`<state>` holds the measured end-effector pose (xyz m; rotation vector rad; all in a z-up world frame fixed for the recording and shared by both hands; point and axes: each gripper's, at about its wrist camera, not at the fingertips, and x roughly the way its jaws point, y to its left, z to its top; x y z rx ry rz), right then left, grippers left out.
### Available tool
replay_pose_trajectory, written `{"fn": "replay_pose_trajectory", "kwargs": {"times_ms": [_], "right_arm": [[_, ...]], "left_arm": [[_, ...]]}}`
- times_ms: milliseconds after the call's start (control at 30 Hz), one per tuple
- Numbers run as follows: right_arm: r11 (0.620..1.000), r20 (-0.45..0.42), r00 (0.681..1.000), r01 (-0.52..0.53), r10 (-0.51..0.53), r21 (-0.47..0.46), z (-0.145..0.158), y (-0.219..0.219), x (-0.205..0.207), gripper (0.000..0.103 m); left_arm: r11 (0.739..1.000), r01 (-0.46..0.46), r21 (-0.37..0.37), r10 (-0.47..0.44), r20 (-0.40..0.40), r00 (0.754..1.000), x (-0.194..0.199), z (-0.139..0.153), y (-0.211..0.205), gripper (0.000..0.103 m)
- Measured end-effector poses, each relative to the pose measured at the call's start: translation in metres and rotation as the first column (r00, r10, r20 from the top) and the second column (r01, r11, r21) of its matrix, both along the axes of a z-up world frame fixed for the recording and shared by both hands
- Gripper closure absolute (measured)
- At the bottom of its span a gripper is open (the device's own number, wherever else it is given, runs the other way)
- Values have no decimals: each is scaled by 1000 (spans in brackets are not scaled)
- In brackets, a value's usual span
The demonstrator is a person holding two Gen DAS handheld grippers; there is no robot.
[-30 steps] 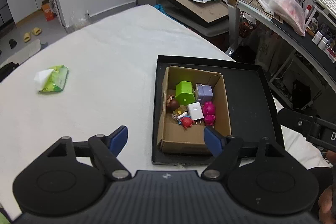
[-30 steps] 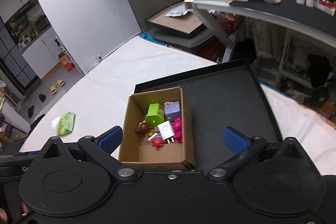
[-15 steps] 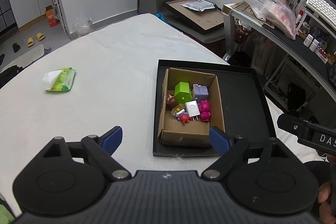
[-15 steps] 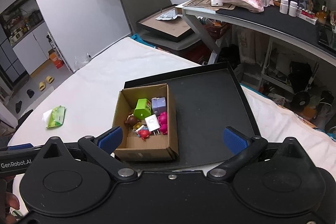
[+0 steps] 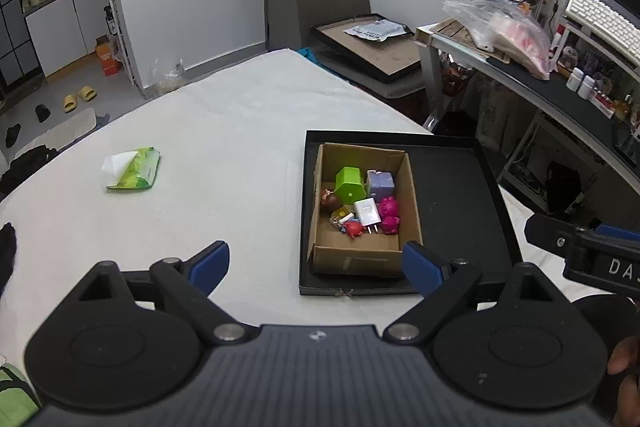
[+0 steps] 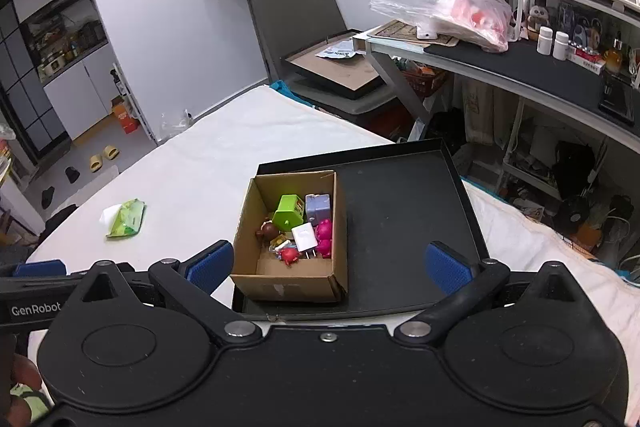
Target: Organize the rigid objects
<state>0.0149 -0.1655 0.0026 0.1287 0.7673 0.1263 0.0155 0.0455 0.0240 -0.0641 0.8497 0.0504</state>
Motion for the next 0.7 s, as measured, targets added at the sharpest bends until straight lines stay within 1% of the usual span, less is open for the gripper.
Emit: {"fn": "replay_pose_trajectory", "kwargs": {"times_ms": [133,300,400,500,567,633,700], "right_arm": [[1000,12,1000,-8,7,18,4,-6,-9,0],[1000,41,999,3,-3,-4,8,-12,-20,0],[1000,37,999,-1,1,13,10,-17,-21,0],[1000,48,999,15,-15,6,12,-19,-21,0],[999,44,999,19,-20,27,13,-23,-21,0],[999,43,999,24,-25,40,13,-26,-22,0],[999,48,998,29,-30,23,13,-26,-23,0]], "left_arm": [[1000,-1,-7,1,16,1000,-9,5,-3,11],[1000,1,-7,-1,29,1000,-19,8,-9,11],[1000,9,-4,-9,31,999,-22,9,-14,11],[1000,19,0,-19,42,999,-24,11,-17,11],[1000,22,8,-23,52,998,-25,14,-17,11],[1000,18,-1,-18,56,998,-24,16,-14,11],[1000,10,-14,-9,55,998,-24,16,-11,10]]}}
